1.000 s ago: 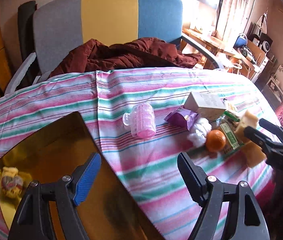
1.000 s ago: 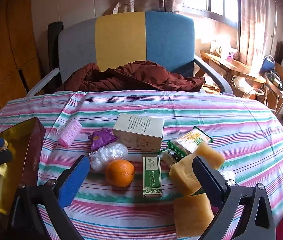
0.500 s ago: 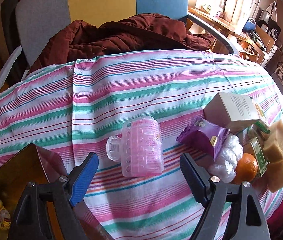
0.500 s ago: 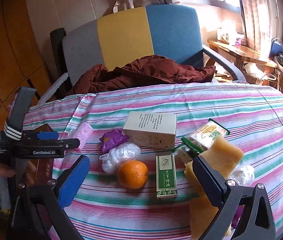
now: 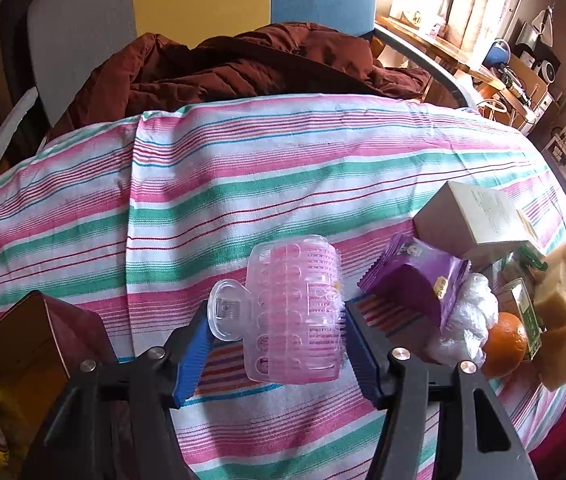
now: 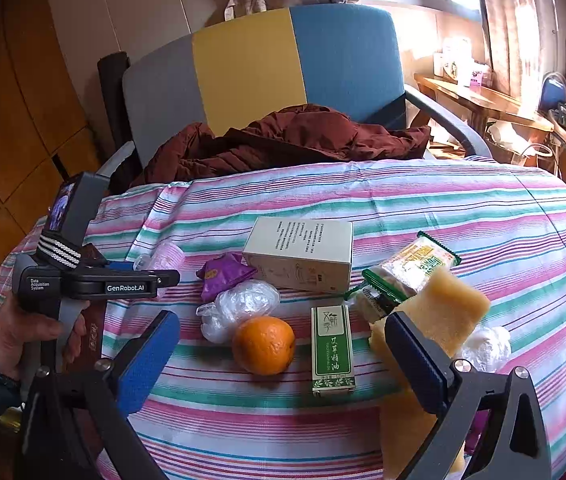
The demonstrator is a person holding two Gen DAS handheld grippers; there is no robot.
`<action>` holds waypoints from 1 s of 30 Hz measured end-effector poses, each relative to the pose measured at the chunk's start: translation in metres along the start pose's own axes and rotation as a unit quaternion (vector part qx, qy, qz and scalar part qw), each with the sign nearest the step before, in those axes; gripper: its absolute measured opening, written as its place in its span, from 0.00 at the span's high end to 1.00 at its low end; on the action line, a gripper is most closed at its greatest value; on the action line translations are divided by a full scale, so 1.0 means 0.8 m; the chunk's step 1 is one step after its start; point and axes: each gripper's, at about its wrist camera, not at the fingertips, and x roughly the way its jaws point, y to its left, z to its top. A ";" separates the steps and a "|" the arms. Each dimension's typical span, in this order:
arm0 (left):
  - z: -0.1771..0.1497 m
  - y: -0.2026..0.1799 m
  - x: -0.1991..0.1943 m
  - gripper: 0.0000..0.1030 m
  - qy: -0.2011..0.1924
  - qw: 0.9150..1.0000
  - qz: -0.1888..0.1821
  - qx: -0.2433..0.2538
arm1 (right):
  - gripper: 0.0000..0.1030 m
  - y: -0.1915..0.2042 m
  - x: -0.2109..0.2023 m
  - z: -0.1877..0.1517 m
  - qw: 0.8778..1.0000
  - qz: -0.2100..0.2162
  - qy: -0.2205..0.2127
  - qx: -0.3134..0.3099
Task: Organize objects
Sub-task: 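Grasp the pink hair roller with the left tool, then grasp the white product box with the right tool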
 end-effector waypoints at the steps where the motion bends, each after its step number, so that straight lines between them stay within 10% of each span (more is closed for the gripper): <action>1: -0.003 -0.001 -0.007 0.39 -0.007 1.000 -0.004 0.000 | 0.00 -0.001 0.002 0.000 1.000 -0.003 0.004 0.000; 30: -0.051 0.000 -0.078 0.39 -0.043 0.996 -0.080 -0.014 | 0.00 0.002 0.171 0.086 0.986 -0.101 0.134 0.004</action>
